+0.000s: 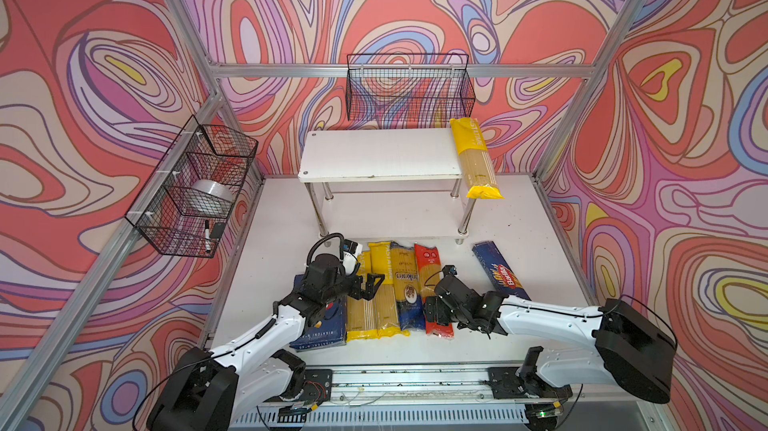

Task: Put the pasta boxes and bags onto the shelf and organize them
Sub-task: 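Lower the right gripper onto the red bag's near end and close it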

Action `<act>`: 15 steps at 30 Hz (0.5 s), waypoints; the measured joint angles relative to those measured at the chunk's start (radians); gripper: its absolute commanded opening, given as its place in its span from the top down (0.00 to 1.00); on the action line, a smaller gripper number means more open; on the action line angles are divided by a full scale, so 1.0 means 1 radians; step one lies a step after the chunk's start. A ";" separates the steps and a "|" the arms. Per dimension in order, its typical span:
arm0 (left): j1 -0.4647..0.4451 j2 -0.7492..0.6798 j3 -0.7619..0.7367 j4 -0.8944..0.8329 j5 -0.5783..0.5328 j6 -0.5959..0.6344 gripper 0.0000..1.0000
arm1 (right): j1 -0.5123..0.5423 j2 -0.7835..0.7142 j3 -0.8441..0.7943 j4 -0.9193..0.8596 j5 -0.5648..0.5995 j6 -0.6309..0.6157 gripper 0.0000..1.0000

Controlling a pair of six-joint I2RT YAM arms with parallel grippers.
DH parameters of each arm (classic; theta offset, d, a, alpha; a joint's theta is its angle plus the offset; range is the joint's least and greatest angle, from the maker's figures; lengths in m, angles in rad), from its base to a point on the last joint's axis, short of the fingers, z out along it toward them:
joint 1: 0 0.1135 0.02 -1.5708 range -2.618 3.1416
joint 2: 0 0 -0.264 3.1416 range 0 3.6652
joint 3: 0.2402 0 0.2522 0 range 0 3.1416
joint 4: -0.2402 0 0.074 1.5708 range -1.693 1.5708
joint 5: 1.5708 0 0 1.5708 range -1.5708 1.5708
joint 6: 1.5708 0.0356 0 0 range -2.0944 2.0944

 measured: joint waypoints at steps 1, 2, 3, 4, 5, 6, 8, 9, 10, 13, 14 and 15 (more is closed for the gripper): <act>0.000 0.000 0.000 0.000 0.001 0.000 0.00 | 0.001 0.002 0.007 -0.016 0.007 0.000 0.02; 0.000 0.000 0.000 0.000 0.002 -0.002 0.00 | 0.002 0.002 0.013 -0.031 0.013 0.000 0.02; 0.000 0.000 0.000 0.000 0.002 -0.003 0.00 | 0.002 0.001 0.016 -0.042 0.019 0.000 0.02; 0.000 0.000 0.000 0.000 0.004 -0.003 0.00 | 0.002 -0.002 0.016 -0.050 0.026 0.000 0.02; 0.000 0.000 0.000 0.000 0.005 -0.003 0.00 | 0.002 -0.006 0.016 -0.061 0.032 0.002 0.02; 0.000 0.000 0.000 0.000 0.005 -0.003 0.00 | 0.003 -0.014 0.016 -0.075 0.039 0.003 0.02; 0.000 0.000 0.000 0.000 0.005 -0.003 0.00 | 0.003 -0.029 0.016 -0.093 0.045 0.003 0.02; 0.000 0.000 0.000 0.001 0.005 -0.003 0.00 | 0.003 -0.039 0.015 -0.100 0.044 0.002 0.02; 0.000 0.000 0.000 0.001 0.007 -0.003 0.00 | 0.003 -0.052 0.011 -0.099 0.043 -0.004 0.02; 0.000 0.000 0.000 0.005 0.017 -0.011 0.00 | 0.003 -0.078 -0.003 -0.089 0.037 -0.023 0.01; 0.000 0.000 0.000 0.007 0.021 -0.011 0.00 | 0.003 -0.079 -0.005 -0.085 0.035 -0.030 0.02; 0.000 0.000 0.000 0.008 0.024 -0.013 0.00 | 0.003 -0.080 -0.005 -0.084 0.034 -0.036 0.02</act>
